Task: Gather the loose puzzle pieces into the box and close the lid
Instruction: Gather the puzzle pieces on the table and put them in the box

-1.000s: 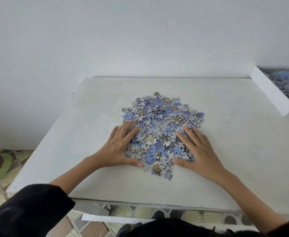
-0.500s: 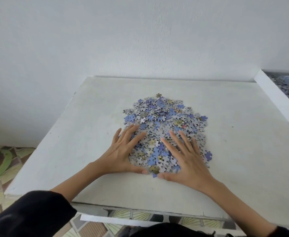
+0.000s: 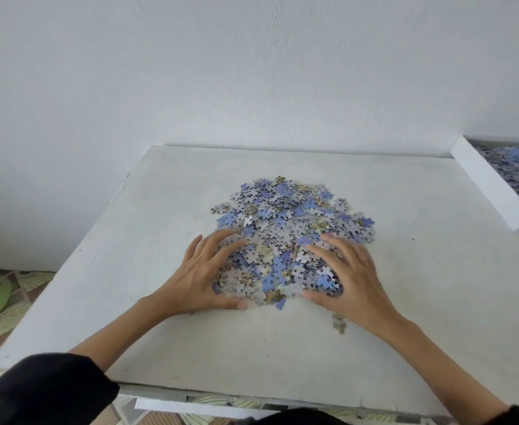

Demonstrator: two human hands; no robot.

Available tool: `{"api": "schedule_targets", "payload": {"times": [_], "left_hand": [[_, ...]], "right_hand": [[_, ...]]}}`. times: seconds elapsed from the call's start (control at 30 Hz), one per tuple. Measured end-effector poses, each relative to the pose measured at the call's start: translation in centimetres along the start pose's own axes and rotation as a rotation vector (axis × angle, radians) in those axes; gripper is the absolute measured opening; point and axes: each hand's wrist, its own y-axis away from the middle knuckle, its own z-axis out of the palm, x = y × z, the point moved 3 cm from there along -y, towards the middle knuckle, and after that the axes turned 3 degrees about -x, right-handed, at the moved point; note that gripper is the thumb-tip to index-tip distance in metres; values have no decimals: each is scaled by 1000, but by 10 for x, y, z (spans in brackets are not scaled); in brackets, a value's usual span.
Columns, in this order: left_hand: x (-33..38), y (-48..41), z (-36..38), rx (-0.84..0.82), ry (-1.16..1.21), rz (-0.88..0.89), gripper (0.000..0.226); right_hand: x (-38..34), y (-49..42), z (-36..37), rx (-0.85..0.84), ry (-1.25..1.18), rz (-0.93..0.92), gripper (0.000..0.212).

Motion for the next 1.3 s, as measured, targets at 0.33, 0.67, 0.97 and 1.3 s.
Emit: {"api": "schedule_targets", "payload": {"times": [0.33,0.67,0.97,1.3], "left_hand": [[5,-23,8,-155,-65,41,123],[13,-41,8,-82,-35,100,101],[16,-40,11,-54,-83,133,99],[20,-39,8,-46,-141,65,101]], "right_hand": [[27,-15,10,-280,-6,29,122],[14,-28,6,-85,-6,-173,76],[3,-40,-2,148,-60,-241,37],[14,-47,-1,259,-174,-285,23]]}}
